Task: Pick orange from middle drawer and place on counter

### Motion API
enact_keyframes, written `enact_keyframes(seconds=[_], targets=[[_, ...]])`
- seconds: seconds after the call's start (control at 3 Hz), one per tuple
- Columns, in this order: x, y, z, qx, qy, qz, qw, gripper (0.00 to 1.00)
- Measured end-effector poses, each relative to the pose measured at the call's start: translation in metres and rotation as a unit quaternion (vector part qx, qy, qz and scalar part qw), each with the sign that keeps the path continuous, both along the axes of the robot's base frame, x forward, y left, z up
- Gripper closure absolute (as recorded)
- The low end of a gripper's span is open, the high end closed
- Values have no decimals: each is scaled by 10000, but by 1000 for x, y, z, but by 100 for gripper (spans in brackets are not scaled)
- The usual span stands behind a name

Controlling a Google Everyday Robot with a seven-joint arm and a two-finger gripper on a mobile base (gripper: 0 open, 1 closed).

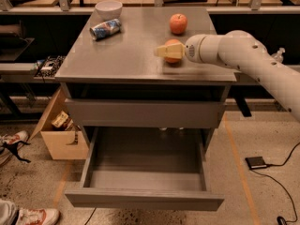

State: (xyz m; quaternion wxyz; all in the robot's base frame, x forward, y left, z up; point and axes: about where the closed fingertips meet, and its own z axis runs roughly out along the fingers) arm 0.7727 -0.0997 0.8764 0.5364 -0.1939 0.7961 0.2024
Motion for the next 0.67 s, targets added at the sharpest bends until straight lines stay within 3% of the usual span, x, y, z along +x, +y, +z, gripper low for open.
enact_keyframes(seconds=[0.33,0.67], targets=[[-7,-30,22,151,-282,-288,9991,0],[-24,-74,41,168,-562,-837,9948,0]])
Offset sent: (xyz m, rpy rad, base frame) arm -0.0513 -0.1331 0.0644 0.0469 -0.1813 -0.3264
